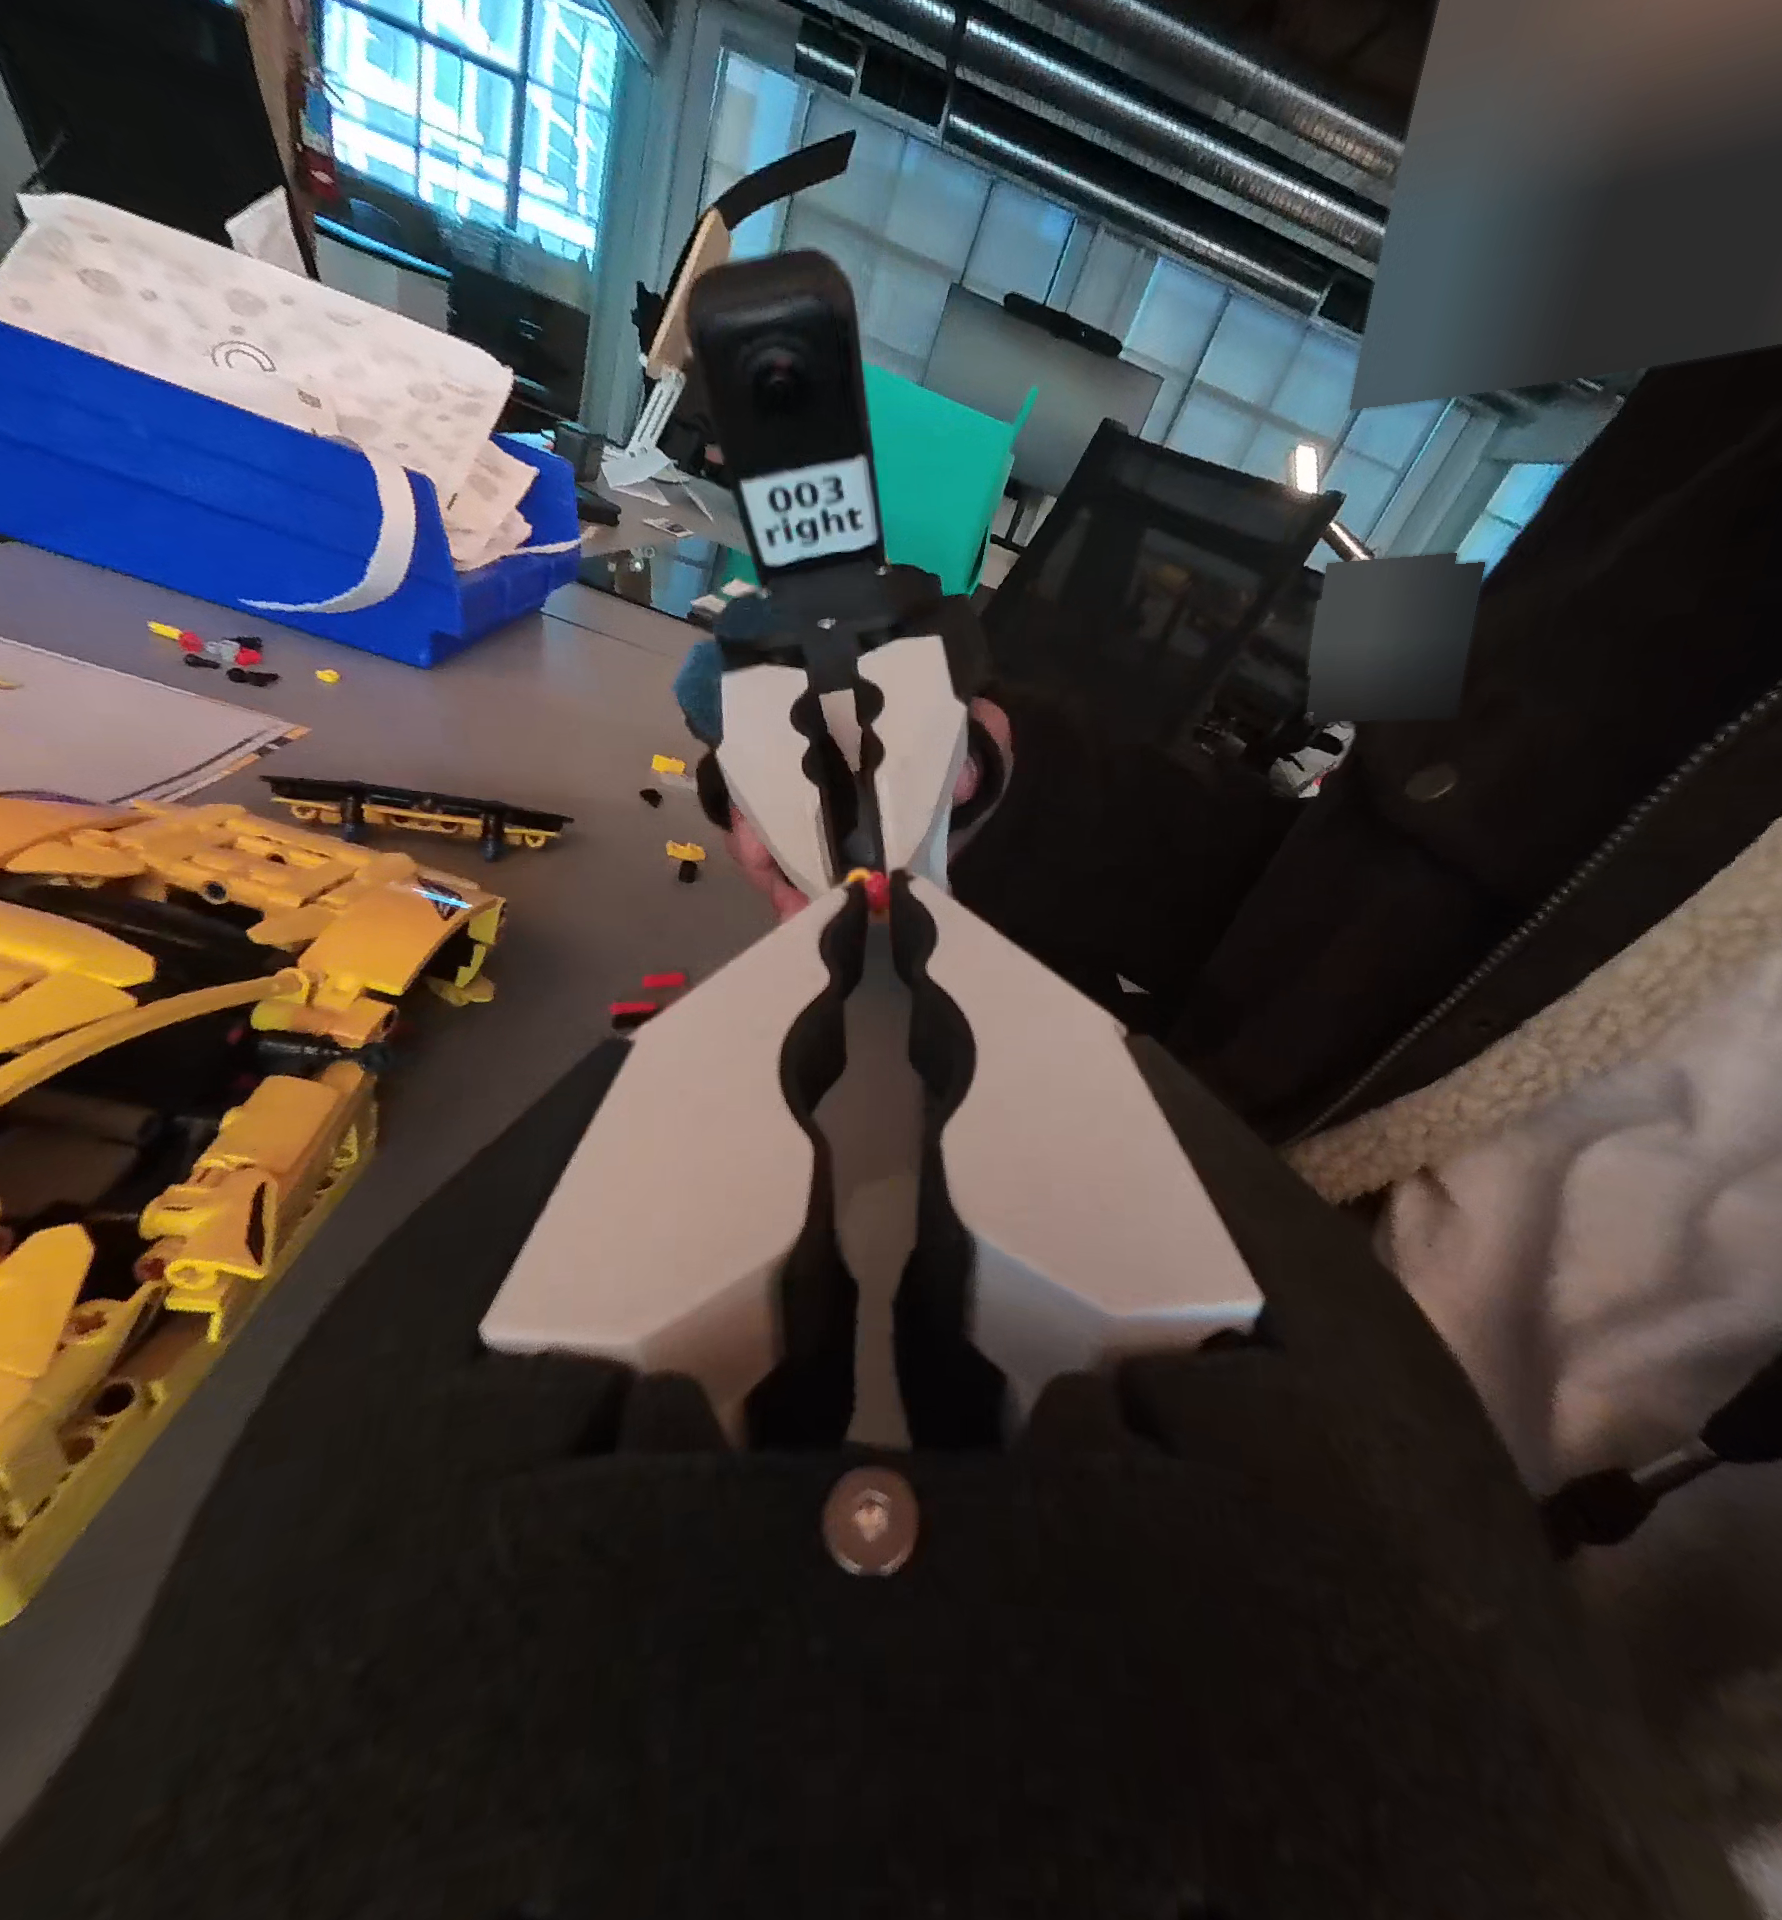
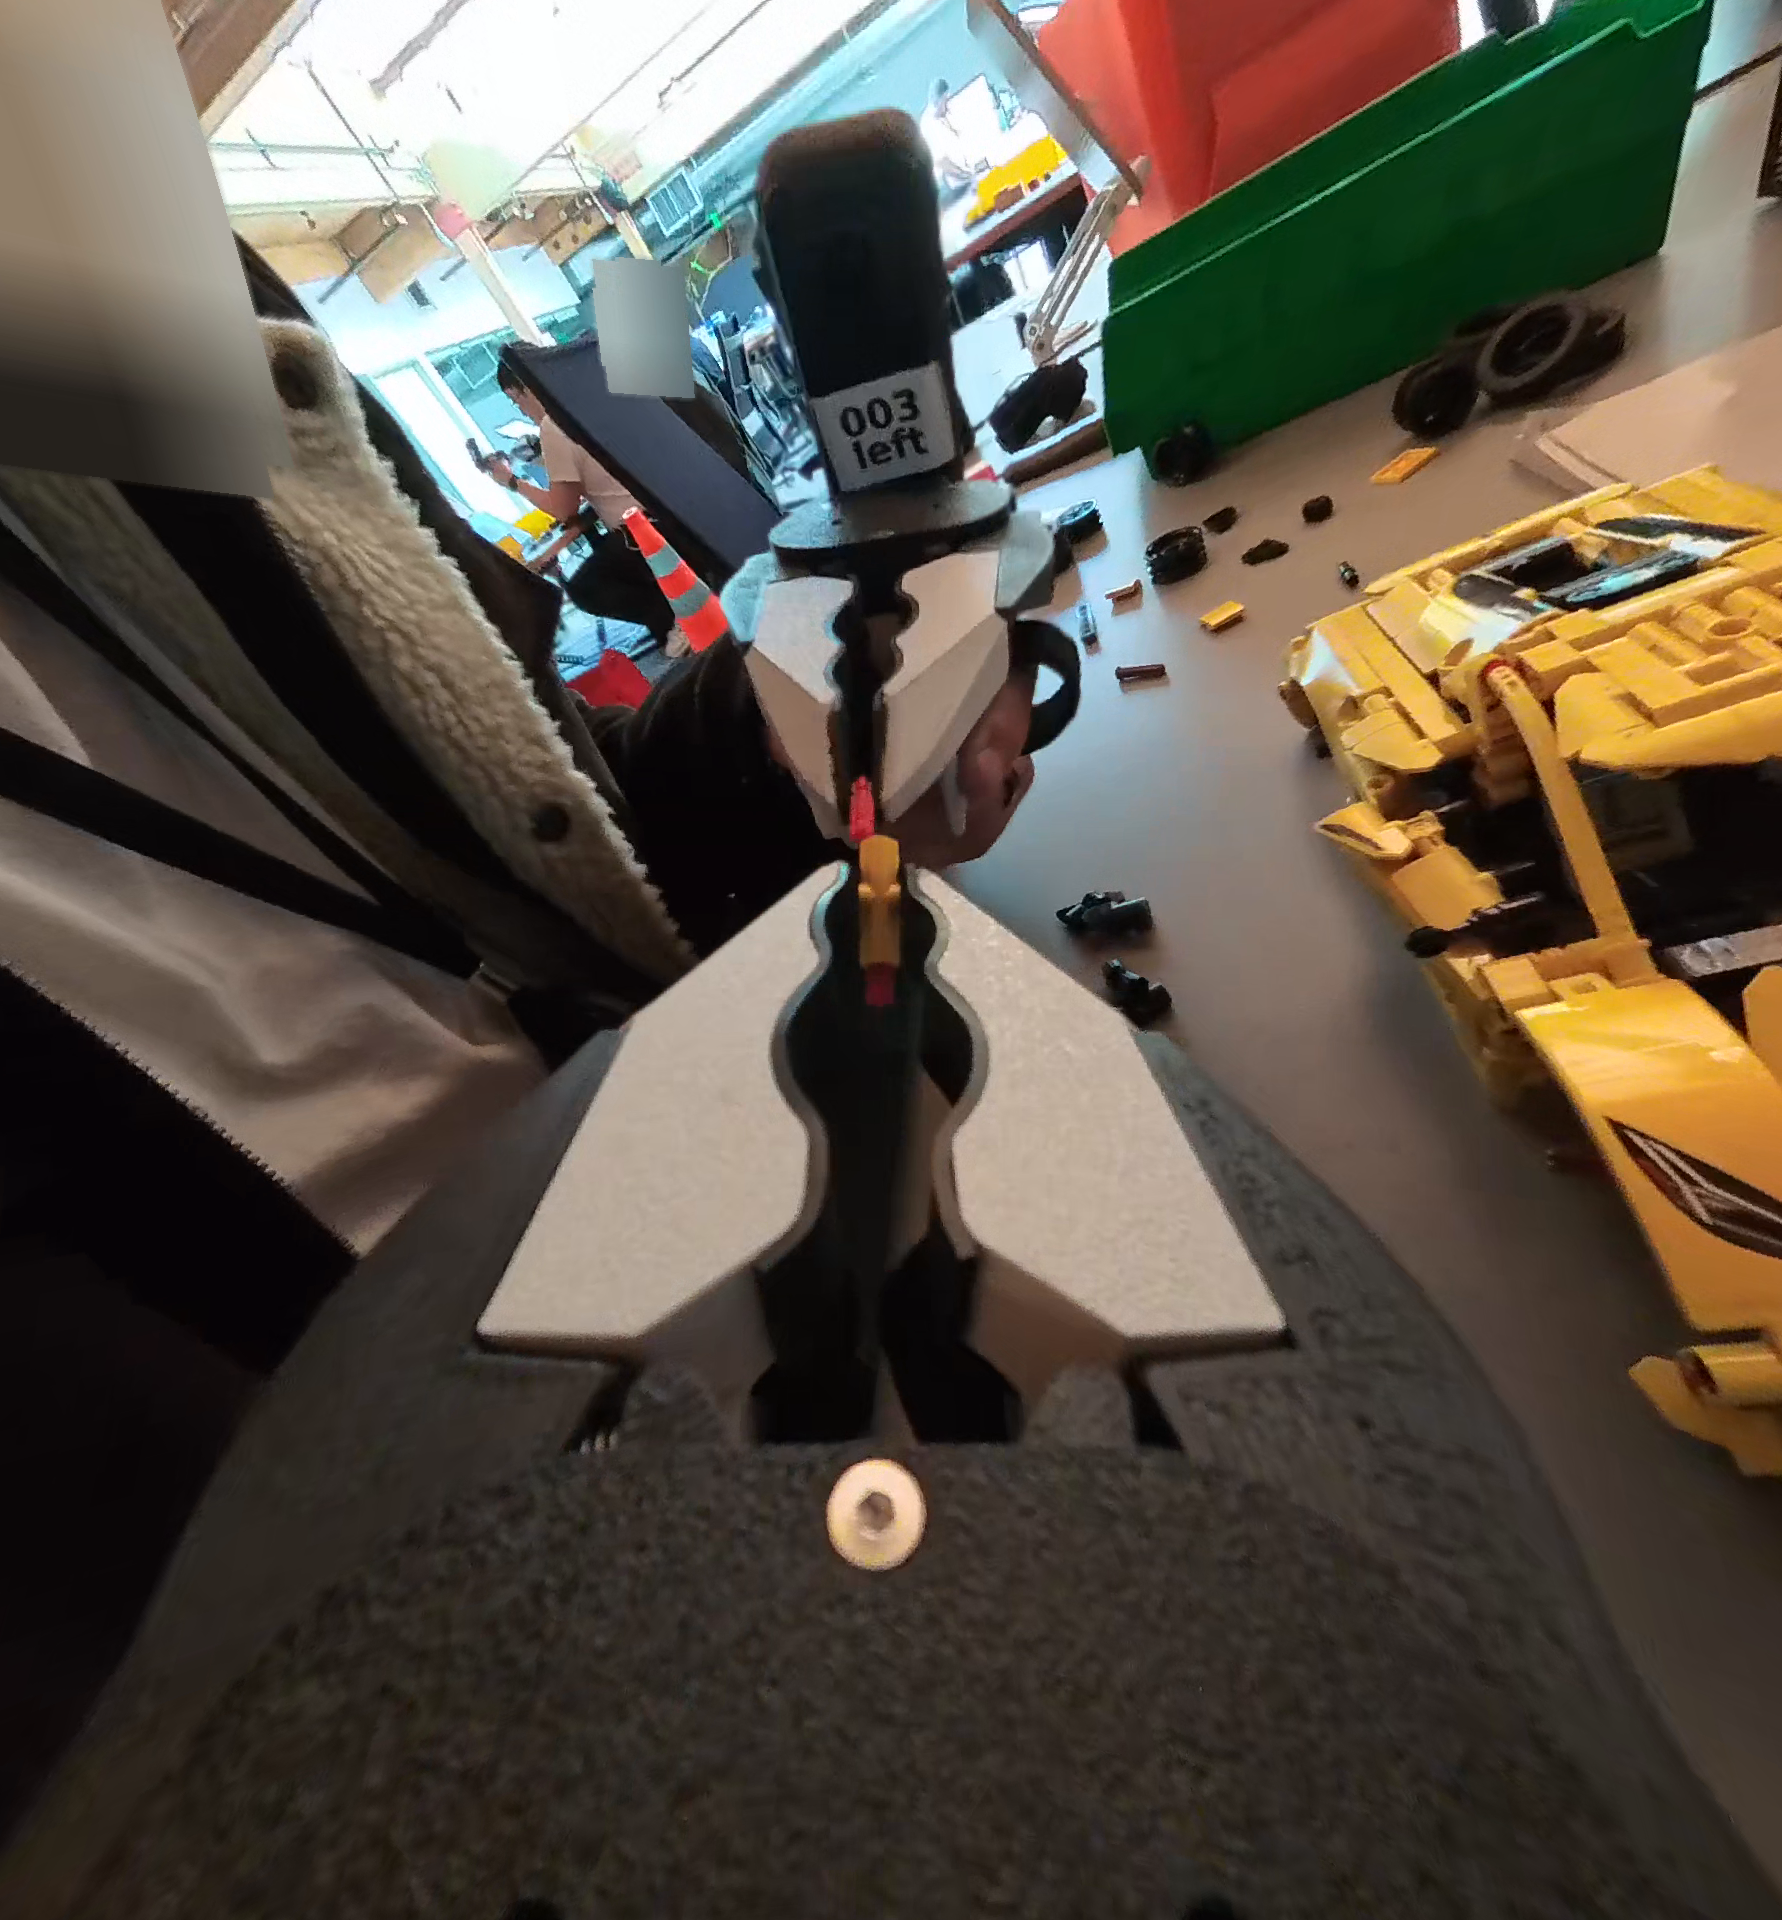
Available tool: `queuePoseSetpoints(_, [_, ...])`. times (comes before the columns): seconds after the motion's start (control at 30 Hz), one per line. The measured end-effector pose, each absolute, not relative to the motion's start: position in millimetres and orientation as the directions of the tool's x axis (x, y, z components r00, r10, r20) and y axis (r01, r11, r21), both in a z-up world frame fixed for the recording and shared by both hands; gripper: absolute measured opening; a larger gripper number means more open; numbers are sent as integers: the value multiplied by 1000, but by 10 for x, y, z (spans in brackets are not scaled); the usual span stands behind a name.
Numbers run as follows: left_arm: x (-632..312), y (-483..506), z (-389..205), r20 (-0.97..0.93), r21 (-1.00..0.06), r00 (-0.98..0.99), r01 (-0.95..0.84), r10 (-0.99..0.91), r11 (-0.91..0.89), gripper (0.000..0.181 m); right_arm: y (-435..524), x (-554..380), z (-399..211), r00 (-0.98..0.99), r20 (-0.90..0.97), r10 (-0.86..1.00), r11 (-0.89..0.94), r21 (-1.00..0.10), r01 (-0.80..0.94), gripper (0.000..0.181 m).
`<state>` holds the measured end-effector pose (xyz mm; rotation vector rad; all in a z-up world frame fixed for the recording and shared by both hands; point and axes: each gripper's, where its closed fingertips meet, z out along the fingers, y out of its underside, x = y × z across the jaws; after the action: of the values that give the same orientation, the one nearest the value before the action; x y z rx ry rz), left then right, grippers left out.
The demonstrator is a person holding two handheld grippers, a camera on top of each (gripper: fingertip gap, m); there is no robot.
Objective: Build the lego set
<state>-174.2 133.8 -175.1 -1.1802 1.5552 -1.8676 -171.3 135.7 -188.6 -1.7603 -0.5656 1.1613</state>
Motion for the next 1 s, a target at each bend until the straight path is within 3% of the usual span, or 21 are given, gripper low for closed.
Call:
queuePoseSetpoints(0.63, [-1736,1261,-2030,362,-922,-539,-327,-760,-207,4,1280,-1722,-2124,503,-399,767,-492,-869,61,7])
queuePoseSetpoints(0.8, [-1758,1180,-2221,339,-908,-543,-403,-768,-115,4,1209,-1737,-2323,545,-325,773,-519,-817,249,7])
queuePoseSetpoints(1.0, [-1739,1179,-2310,312,-902,-527,-426,-790,-72,4,1207,-1718,-2425,560,-317,765,-543,-785,298,8])
